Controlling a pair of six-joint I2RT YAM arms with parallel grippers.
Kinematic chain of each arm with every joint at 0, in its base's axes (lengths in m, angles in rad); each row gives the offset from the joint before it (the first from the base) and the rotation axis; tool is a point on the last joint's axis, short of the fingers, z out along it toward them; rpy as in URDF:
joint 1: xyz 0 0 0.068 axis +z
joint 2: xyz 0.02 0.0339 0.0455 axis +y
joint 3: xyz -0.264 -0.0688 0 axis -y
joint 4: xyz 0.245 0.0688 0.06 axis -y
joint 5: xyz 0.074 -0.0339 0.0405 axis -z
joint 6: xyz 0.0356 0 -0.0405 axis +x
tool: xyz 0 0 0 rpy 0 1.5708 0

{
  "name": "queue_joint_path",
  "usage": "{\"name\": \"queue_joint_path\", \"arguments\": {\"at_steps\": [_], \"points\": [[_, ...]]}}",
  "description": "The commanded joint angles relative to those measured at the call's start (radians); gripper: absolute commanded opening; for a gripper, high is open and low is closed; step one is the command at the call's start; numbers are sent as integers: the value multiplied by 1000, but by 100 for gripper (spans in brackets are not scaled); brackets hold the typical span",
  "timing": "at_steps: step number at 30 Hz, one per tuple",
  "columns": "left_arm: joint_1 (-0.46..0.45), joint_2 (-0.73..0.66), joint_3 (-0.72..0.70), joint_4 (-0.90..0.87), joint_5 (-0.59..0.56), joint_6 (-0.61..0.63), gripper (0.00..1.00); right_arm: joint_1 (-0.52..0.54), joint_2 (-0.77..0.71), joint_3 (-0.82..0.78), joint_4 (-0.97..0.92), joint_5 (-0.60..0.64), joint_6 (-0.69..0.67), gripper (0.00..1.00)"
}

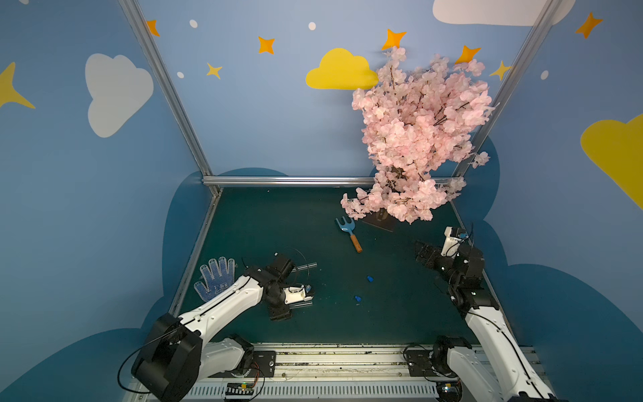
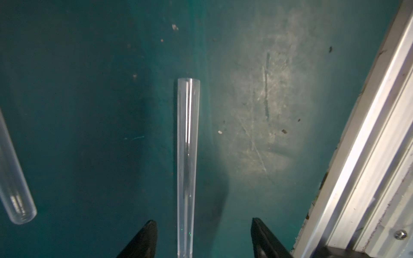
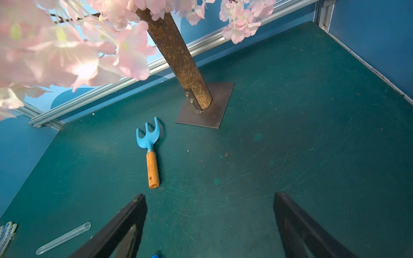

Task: Insert stoppers into test tubes
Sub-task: Pick up the test tube at the center of the board.

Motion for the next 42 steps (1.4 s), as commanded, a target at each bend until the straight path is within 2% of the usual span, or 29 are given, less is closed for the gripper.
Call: {"name": "queue_joint_path", "arguments": {"at_steps": [1, 9, 12, 16, 21, 28, 33, 35, 39, 42], "points": [[-10, 23, 3, 16, -35, 36, 68, 4, -26, 1, -2, 15, -14, 89], [-19, 132, 18, 57, -75, 66, 65, 3, -38, -4, -4, 19, -13, 89], [-25, 170, 28, 84, -117, 63, 60, 5, -34, -6, 2, 16, -11, 89], [-31, 218, 47, 67, -113, 56, 55, 4, -24, -7, 1, 11, -10, 89], [-38, 241, 54, 60, -95, 55, 42, 5, -24, -11, 3, 20, -10, 89], [-38, 242, 64, 56, -78, 56, 24, 5, -24, -8, -4, 25, -19, 89], [-37, 212, 66, 62, -59, 47, 20, 4, -46, 2, -27, 62, -13, 90], [-38, 188, 63, 68, -52, 43, 18, 4, -51, 6, -31, 34, 1, 90], [-39, 124, 43, 91, -57, 45, 12, 4, -40, 42, -85, -100, 13, 90], [-39, 71, 10, 132, -64, 34, 9, 6, -31, 65, -155, -140, 20, 89]]}}
